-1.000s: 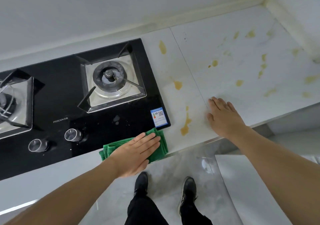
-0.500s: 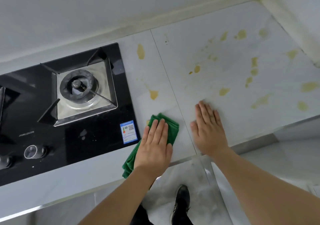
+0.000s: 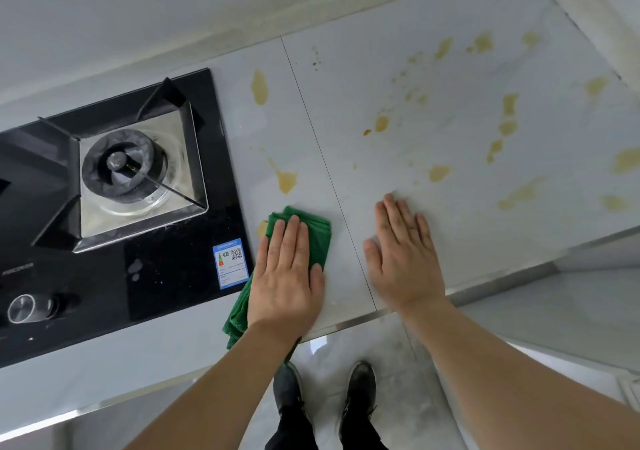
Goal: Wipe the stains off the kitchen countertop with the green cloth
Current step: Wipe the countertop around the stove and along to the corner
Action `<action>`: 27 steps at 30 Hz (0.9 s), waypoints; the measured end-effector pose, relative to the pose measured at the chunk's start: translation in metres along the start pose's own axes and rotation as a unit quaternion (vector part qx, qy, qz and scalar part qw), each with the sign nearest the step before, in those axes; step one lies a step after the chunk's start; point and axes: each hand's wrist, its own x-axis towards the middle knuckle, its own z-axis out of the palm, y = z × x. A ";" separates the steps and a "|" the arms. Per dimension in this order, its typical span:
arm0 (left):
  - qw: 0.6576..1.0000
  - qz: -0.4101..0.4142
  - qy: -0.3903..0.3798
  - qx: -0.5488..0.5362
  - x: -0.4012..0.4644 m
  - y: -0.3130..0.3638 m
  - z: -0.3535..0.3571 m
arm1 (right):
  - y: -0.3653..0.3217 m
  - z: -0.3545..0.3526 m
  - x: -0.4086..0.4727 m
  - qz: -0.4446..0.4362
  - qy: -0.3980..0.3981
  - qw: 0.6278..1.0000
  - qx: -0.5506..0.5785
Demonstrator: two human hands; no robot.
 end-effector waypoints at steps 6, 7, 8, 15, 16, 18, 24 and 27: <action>0.975 -0.207 0.016 -0.080 0.044 0.035 -0.008 | 0.000 0.002 -0.001 -0.004 0.000 1.000 -0.011; 0.980 -0.181 0.013 -0.079 0.041 0.032 -0.009 | 0.001 0.001 0.000 -0.008 0.000 1.000 -0.013; 0.987 -0.144 0.014 -0.074 0.031 0.025 -0.011 | 0.000 0.000 -0.001 -0.018 0.002 1.000 -0.013; 0.999 -0.001 -0.019 0.035 0.005 0.004 -0.005 | -0.019 -0.008 0.025 -0.059 0.007 0.998 0.002; 0.999 -0.002 -0.013 0.036 0.008 0.004 -0.004 | -0.021 -0.006 0.034 -0.060 0.001 0.998 -0.001; 1.000 -0.008 -0.005 0.025 0.010 0.002 -0.001 | -0.023 0.000 0.045 -0.053 -0.017 0.998 -0.005; 1.000 -0.027 0.016 0.002 0.030 -0.003 -0.002 | -0.024 0.007 0.046 -0.046 0.018 0.999 -0.005; 0.997 -0.075 0.012 -0.006 0.064 -0.003 -0.010 | -0.023 0.004 0.049 -0.037 -0.001 0.999 -0.004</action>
